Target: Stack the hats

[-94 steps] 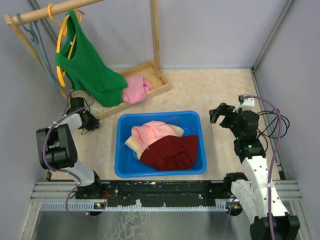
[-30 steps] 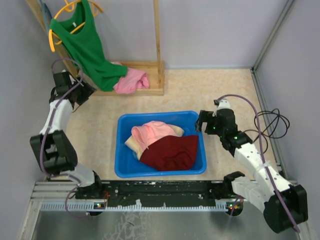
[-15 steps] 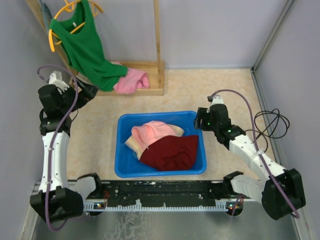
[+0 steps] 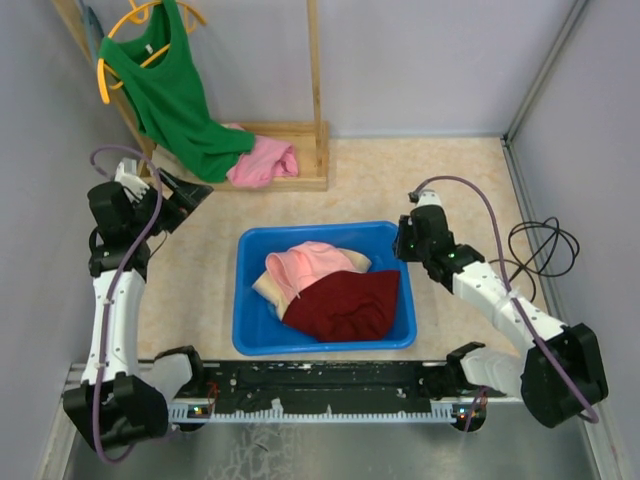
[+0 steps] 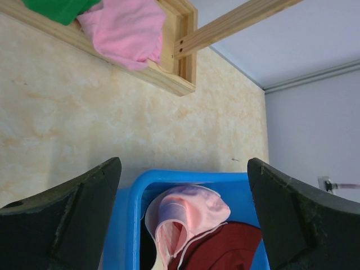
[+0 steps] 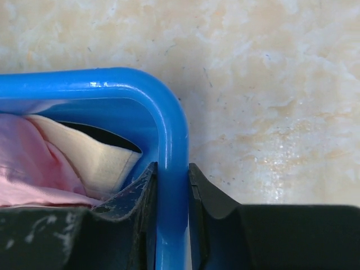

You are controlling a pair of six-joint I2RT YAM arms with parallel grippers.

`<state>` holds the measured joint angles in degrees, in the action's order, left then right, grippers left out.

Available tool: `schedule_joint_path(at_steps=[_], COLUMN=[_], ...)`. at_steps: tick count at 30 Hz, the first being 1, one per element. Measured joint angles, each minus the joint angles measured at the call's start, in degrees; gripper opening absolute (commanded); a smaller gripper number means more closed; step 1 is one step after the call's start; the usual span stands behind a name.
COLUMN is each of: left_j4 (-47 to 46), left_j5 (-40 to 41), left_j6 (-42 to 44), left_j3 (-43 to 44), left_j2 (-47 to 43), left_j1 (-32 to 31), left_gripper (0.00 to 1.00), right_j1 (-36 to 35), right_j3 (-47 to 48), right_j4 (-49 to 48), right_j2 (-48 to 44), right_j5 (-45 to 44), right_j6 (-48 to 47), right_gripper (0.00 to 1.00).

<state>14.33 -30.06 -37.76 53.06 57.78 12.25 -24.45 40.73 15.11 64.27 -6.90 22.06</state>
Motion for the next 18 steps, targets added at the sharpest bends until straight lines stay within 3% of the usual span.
schedule_joint_path(at_steps=[5, 10, 18], left_j4=[-0.09, 2.1, 6.4], left_j5=[-2.6, -4.11, -5.53], left_j6=[-0.28, 1.2, 4.09], left_j3=[0.0, -0.72, -10.29], left_j2=[-0.96, -2.45, -6.23], left_j1=[0.0, 0.0, -0.28], left_gripper=[0.99, 0.99, 0.99], right_j1=[4.11, 9.05, 11.69], right_j3=[3.87, 10.32, 17.57], right_j4=[4.63, 7.56, 7.89], right_j2=[1.97, 5.46, 11.65], right_j5=[-0.37, -2.29, -8.26], right_j6=[-2.97, -7.28, -11.37], right_gripper=[0.15, 0.21, 0.32])
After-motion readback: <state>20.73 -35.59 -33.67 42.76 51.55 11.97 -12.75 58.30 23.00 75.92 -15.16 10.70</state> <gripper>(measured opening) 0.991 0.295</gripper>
